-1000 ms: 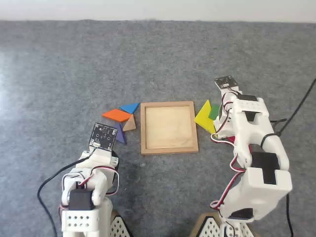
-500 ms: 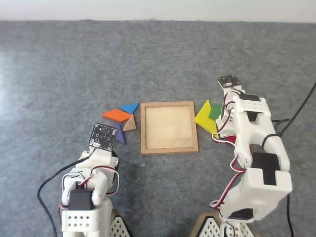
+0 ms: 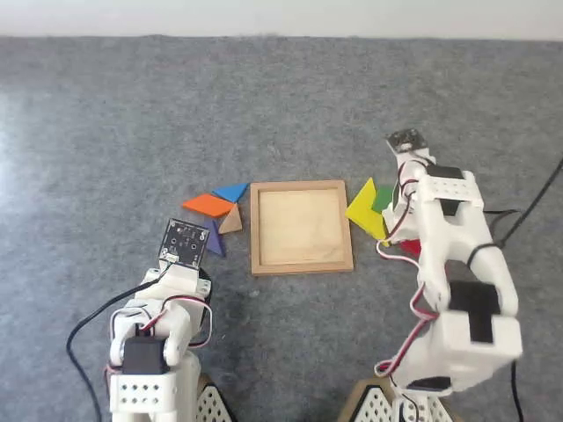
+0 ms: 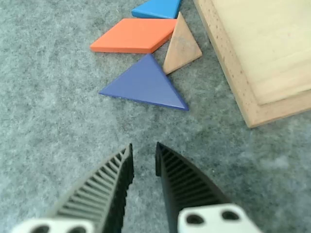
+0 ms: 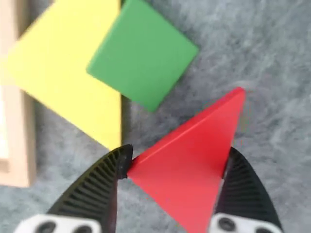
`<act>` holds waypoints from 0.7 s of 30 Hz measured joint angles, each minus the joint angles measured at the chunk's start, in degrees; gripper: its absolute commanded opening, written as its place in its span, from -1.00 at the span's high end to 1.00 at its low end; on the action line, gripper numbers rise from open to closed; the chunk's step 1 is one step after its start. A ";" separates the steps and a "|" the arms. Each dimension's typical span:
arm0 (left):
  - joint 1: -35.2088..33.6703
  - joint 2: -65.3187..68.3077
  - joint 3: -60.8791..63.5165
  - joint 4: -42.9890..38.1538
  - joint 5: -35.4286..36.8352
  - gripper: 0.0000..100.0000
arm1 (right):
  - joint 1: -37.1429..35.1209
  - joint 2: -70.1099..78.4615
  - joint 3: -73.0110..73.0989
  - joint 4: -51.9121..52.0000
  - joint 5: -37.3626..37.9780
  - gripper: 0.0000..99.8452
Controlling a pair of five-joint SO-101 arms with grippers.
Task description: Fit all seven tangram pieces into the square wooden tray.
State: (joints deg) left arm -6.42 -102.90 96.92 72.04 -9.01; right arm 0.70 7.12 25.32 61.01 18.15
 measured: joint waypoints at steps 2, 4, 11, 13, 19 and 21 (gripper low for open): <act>0.00 0.00 0.00 0.00 0.00 0.84 | -0.09 -3.60 0.00 1.41 -0.18 0.66; 0.00 0.00 0.00 0.00 0.00 0.84 | -0.70 -6.86 0.00 2.99 -0.35 0.66; 0.00 0.00 0.00 0.00 0.00 0.84 | -9.76 -11.25 -1.58 8.00 -0.44 0.66; 0.00 0.00 0.00 0.00 0.00 0.84 | -13.63 -11.25 -4.66 9.41 -0.44 0.66; 0.00 0.00 0.00 0.00 0.00 0.84 | -25.14 -3.60 -19.87 13.89 -0.35 0.66; 0.00 0.00 0.00 0.00 0.00 0.84 | -27.34 1.14 -25.05 15.38 1.14 0.67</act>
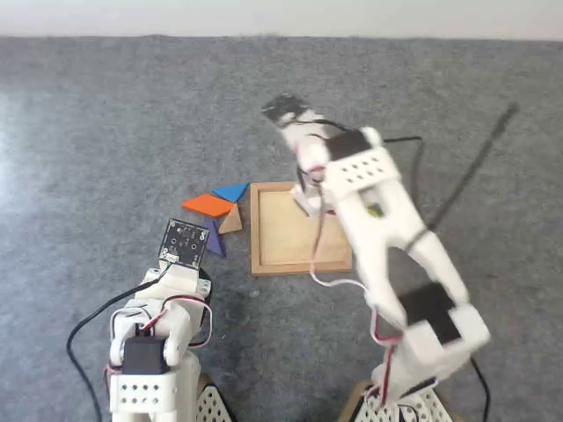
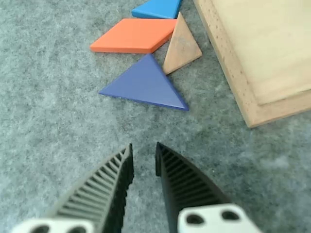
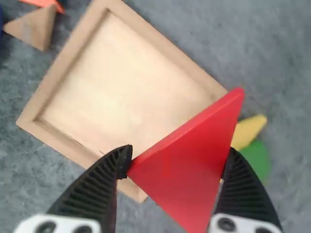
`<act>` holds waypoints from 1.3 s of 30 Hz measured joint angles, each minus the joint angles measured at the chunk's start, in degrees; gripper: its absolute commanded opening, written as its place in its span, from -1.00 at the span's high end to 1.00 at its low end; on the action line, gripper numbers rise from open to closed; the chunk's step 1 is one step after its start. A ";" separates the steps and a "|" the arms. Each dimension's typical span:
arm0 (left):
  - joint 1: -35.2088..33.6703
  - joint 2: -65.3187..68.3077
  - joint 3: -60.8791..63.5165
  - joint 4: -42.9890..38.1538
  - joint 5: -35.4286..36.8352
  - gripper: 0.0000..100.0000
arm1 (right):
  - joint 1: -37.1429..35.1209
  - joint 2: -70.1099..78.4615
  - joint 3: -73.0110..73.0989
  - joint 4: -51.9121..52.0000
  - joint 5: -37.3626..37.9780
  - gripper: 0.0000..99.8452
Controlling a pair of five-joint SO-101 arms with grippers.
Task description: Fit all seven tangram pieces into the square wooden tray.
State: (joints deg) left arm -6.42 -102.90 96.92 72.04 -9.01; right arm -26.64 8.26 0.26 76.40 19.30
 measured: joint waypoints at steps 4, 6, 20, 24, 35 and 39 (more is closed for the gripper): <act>0.00 0.00 0.00 0.00 0.00 0.84 | -2.90 10.90 -8.44 1.58 7.38 0.67; 0.00 0.00 0.00 0.00 0.00 0.84 | -4.04 15.47 -11.08 1.58 12.31 0.67; 0.00 0.00 0.00 0.00 0.00 0.84 | -7.21 22.59 -14.15 1.85 39.38 0.66; 0.00 0.00 0.00 0.00 0.00 0.84 | -9.23 24.26 -14.15 1.85 44.31 0.66; 0.00 0.00 0.00 0.00 0.00 0.84 | -8.97 25.76 -14.15 -0.18 45.71 0.66; 0.00 0.00 0.00 0.00 0.00 0.84 | -7.91 25.76 -14.15 -0.18 45.80 0.66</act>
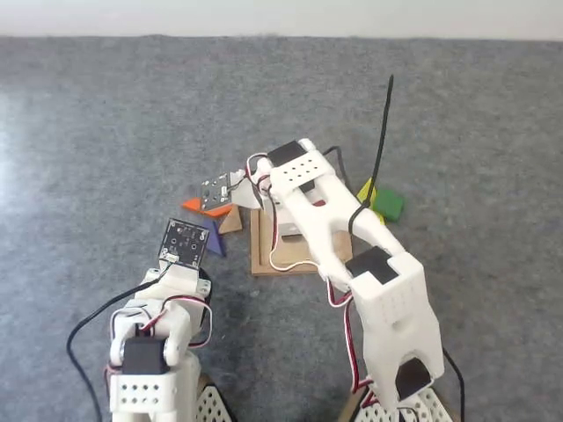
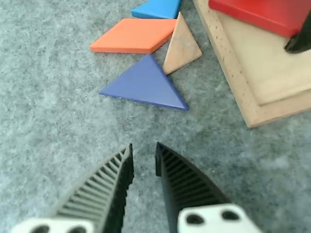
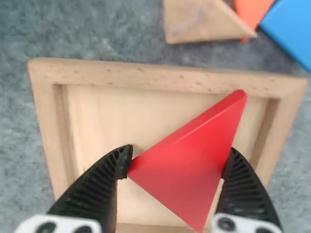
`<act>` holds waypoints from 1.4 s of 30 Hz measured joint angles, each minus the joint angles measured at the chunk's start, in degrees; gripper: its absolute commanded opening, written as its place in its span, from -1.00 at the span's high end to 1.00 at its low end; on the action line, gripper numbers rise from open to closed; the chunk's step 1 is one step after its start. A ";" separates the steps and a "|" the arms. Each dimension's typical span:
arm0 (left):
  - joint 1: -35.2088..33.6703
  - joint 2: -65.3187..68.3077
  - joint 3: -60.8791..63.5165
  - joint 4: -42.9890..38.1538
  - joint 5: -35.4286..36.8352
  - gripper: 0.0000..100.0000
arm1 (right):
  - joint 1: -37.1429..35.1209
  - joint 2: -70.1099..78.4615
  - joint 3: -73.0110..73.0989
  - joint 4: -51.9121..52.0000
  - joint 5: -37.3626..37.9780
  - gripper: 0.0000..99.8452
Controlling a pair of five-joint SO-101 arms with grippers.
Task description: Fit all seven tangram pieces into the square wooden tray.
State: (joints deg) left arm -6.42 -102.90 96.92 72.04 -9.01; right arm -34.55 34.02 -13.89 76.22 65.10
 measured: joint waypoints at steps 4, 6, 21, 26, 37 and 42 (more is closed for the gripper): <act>0.00 0.00 0.00 0.00 0.00 0.84 | 1.23 0.09 -1.05 0.00 -0.09 0.59; 0.00 0.00 0.00 0.00 0.00 0.84 | 1.67 0.09 -1.41 0.00 -0.09 0.48; 0.00 0.00 0.00 0.00 0.00 0.84 | 1.85 0.09 -2.20 0.09 -0.09 0.40; 0.00 0.00 0.00 0.00 0.00 0.84 | 2.02 0.09 -10.37 5.45 -0.09 0.44; 0.00 0.00 0.00 0.00 0.00 0.84 | 5.63 -0.09 -30.15 16.97 -7.91 0.44; 0.00 0.00 0.00 0.00 0.00 0.84 | 12.75 -7.56 -30.68 18.20 -17.58 0.44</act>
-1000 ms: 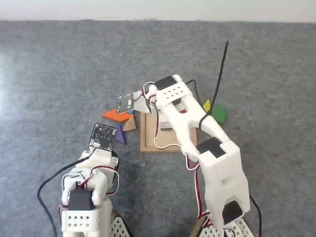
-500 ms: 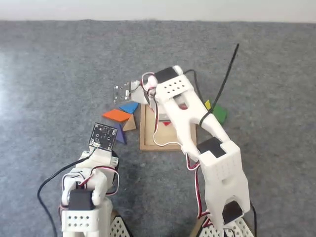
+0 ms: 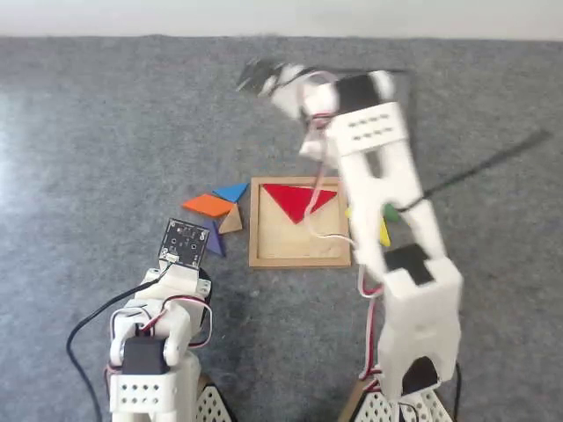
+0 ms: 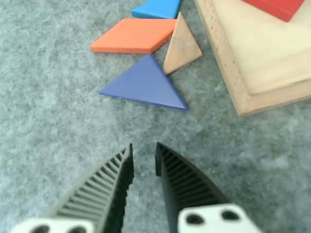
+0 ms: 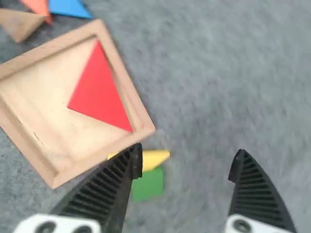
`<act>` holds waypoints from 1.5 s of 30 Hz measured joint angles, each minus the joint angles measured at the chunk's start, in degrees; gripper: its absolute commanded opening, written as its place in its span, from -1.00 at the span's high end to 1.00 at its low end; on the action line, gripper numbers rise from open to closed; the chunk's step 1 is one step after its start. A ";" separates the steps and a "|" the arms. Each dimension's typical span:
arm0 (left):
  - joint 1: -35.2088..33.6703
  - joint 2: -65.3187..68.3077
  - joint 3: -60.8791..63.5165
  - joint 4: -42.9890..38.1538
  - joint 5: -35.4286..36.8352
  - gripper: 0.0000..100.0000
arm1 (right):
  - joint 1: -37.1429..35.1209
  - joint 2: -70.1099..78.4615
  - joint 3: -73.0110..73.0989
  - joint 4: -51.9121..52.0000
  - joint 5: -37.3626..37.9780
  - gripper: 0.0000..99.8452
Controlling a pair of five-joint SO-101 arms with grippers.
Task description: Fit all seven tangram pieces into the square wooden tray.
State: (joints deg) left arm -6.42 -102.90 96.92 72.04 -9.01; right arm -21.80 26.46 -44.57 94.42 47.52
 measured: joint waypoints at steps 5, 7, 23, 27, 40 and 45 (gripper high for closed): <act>0.00 0.00 0.00 0.00 0.00 0.84 | 4.84 -7.74 14.24 -1.85 -8.79 0.44; 0.00 0.00 0.00 0.00 0.00 0.84 | 5.80 -9.76 21.36 -4.40 -13.01 0.44; 0.00 0.00 0.00 0.00 0.00 0.84 | 5.10 -19.25 70.51 -43.96 -39.82 0.44; 0.00 0.00 0.00 0.00 0.00 0.84 | 4.84 -21.98 75.25 -49.23 -40.26 0.44; 0.00 0.00 0.00 0.00 0.00 0.84 | 2.64 -21.80 76.22 -52.84 -40.44 0.44; 0.00 0.00 0.00 0.00 0.00 0.84 | 2.64 -21.80 76.22 -53.10 -41.58 0.44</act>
State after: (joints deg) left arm -6.42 -102.90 96.92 72.04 -9.01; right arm -19.16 4.66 31.65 41.32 5.93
